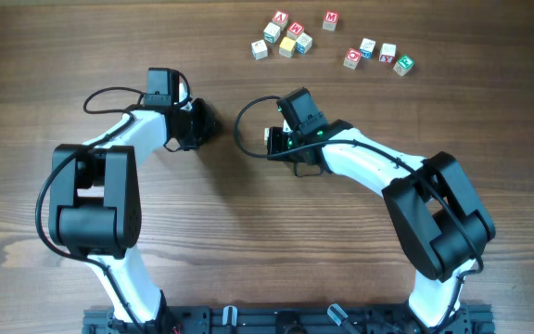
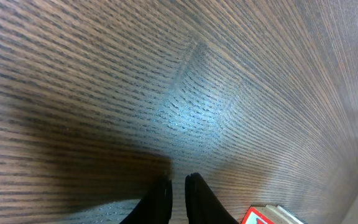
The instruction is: Form a horizontal line
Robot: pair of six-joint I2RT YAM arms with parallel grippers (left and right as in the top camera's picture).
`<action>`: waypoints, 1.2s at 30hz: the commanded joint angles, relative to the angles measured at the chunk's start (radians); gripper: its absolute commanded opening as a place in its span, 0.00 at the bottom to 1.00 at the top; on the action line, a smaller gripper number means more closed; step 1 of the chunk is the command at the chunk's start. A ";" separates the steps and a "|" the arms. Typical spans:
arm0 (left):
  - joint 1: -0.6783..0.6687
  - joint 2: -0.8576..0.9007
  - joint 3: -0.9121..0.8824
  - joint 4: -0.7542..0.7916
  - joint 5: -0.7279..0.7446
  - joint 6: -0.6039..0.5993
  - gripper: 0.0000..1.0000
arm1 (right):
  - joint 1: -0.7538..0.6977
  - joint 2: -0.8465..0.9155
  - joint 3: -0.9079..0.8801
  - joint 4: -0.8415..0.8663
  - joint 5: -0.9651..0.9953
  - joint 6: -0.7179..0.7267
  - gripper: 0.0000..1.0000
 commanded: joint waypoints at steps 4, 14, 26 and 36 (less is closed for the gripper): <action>0.023 0.108 -0.072 -0.045 -0.238 -0.009 0.15 | 0.006 0.014 0.014 0.005 0.020 0.008 0.05; 0.023 0.108 -0.072 -0.045 -0.239 -0.008 0.24 | 0.006 -0.117 0.014 -0.163 -0.011 -0.001 0.05; 0.023 0.108 -0.072 -0.046 -0.238 -0.008 1.00 | -0.084 -0.181 0.011 -0.284 0.400 0.108 0.04; 0.023 0.108 -0.072 -0.045 -0.238 -0.008 1.00 | -0.150 -0.066 0.011 -0.250 0.253 0.169 0.04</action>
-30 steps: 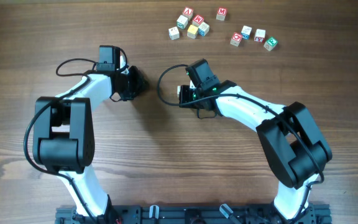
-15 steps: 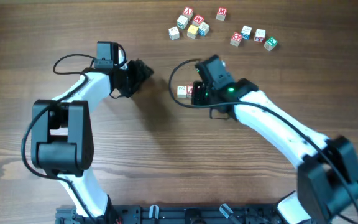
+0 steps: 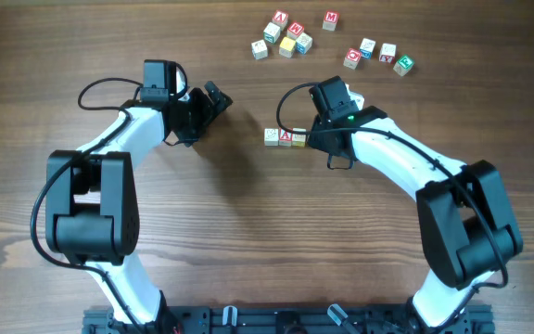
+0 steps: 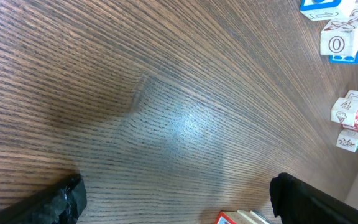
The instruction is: Form a horizontal line
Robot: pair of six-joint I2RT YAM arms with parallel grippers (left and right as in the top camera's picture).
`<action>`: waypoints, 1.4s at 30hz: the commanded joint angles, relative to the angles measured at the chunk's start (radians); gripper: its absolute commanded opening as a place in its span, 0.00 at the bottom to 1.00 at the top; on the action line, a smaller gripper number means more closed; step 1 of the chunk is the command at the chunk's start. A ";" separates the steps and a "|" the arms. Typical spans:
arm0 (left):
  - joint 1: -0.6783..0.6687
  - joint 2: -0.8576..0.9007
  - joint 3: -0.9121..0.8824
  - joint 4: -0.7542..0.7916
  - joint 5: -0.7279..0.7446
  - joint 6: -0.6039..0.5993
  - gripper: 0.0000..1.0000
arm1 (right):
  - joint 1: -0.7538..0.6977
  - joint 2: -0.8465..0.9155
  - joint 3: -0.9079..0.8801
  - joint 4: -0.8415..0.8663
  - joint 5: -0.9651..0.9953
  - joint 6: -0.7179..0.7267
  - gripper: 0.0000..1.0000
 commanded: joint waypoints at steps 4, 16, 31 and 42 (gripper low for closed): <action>0.023 0.138 -0.096 -0.065 -0.223 0.010 1.00 | -0.025 0.040 0.006 0.034 -0.076 0.066 0.04; 0.023 0.138 -0.096 -0.065 -0.223 0.010 1.00 | -0.025 0.085 -0.005 0.173 -0.148 -0.035 0.05; 0.023 0.138 -0.096 -0.065 -0.223 0.010 1.00 | -0.025 0.086 -0.006 0.220 -0.190 -0.091 0.05; 0.023 0.138 -0.096 -0.065 -0.223 0.010 1.00 | -0.025 0.086 -0.006 0.240 -0.222 -0.135 0.05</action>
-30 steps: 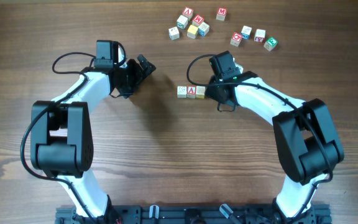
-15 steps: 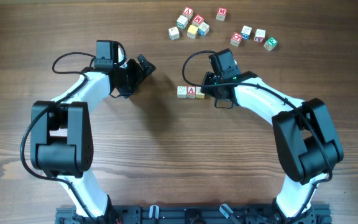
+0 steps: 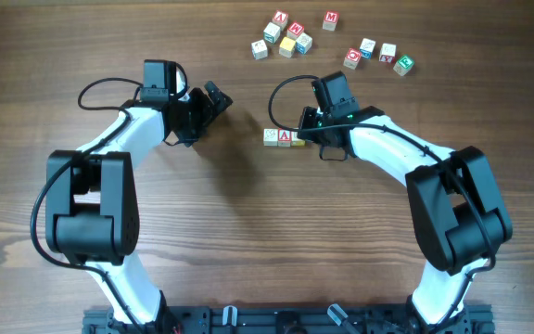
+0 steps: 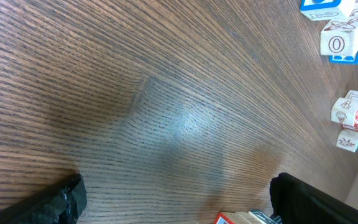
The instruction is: Form a horizontal line
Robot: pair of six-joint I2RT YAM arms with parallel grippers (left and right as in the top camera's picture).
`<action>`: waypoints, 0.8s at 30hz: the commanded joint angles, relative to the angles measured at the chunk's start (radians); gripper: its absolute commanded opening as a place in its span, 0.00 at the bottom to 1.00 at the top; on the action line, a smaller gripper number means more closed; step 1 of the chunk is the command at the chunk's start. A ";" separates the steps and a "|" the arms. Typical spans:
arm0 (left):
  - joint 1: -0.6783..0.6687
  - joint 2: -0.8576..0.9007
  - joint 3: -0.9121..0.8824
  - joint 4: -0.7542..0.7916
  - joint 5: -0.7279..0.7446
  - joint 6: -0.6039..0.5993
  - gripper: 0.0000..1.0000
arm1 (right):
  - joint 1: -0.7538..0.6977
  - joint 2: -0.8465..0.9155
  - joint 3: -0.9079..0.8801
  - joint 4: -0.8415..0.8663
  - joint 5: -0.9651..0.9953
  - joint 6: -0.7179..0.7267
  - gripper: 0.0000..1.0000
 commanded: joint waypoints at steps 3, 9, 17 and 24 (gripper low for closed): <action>0.023 0.138 -0.096 -0.065 -0.223 0.010 1.00 | 0.000 0.014 -0.006 -0.003 0.001 0.011 0.05; 0.023 0.138 -0.096 -0.065 -0.223 0.010 1.00 | 0.000 0.016 -0.006 -0.053 0.016 0.069 0.05; 0.023 0.138 -0.096 -0.065 -0.223 0.010 1.00 | 0.000 0.016 -0.006 -0.051 -0.025 0.057 0.04; 0.023 0.138 -0.096 -0.065 -0.223 0.010 1.00 | 0.000 0.016 -0.006 -0.034 -0.053 0.034 0.05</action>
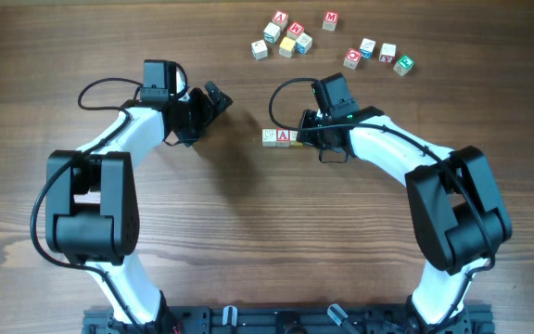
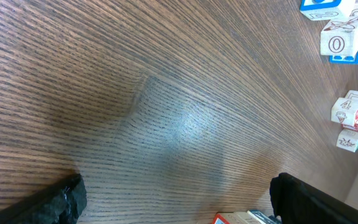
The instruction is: Form a horizontal line
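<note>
A short row of lettered cubes lies mid-table: a white cube (image 1: pixel 269 137), a red "A" cube (image 1: pixel 284 137), and further right the row runs under my right gripper (image 1: pixel 301 137). That gripper sits low over the row's right end, and its jaws are hidden by its own body. My left gripper (image 1: pixel 209 102) hovers left of the row, open with nothing between its fingers (image 2: pixel 58 200). The left wrist view catches the row's edge (image 2: pixel 241 219) at the bottom.
Loose lettered cubes lie at the far edge: a cluster (image 1: pixel 281 35), a single red one (image 1: pixel 330 19), and another group (image 1: pixel 378 56). Some of them show in the left wrist view (image 2: pixel 339 43). Both arms' cables loop above the table near the wrists.
The white and red cubes of the row lie a touch further left. My right gripper stays over the row's right end. The left gripper has not moved.
First my left gripper was shut low over bare wood and my right gripper sat over the row's left end. Then the left gripper stood open, the right one lay right of a three-cube row. Later it covered the yellow end cube, and the row has shifted slightly left.
</note>
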Robot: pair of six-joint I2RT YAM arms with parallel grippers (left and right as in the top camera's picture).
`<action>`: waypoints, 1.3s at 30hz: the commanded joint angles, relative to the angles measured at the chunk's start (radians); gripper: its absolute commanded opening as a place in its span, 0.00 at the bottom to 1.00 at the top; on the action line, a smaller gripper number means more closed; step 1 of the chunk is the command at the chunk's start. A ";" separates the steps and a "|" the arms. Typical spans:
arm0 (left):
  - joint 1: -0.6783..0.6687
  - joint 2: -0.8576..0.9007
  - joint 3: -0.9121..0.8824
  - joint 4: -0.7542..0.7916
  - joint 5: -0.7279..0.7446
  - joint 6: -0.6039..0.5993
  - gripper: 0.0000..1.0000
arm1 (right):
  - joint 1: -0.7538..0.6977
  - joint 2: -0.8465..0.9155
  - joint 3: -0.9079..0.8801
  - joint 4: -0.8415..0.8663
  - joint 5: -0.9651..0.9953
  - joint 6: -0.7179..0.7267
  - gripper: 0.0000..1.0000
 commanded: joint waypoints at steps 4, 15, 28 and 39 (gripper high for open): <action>0.023 0.138 -0.096 -0.065 -0.222 0.010 1.00 | 0.000 0.014 -0.006 -0.007 0.004 0.014 0.05; 0.023 0.138 -0.096 -0.065 -0.222 0.010 1.00 | -0.001 -0.077 -0.003 -0.105 0.161 0.065 0.04; 0.034 0.120 -0.096 0.219 -0.056 0.211 1.00 | -0.001 -0.422 -0.003 -0.206 0.299 0.047 0.26; 0.048 -0.568 -0.096 -0.166 -0.137 0.568 1.00 | -0.001 -0.466 -0.003 -0.280 0.327 0.049 0.62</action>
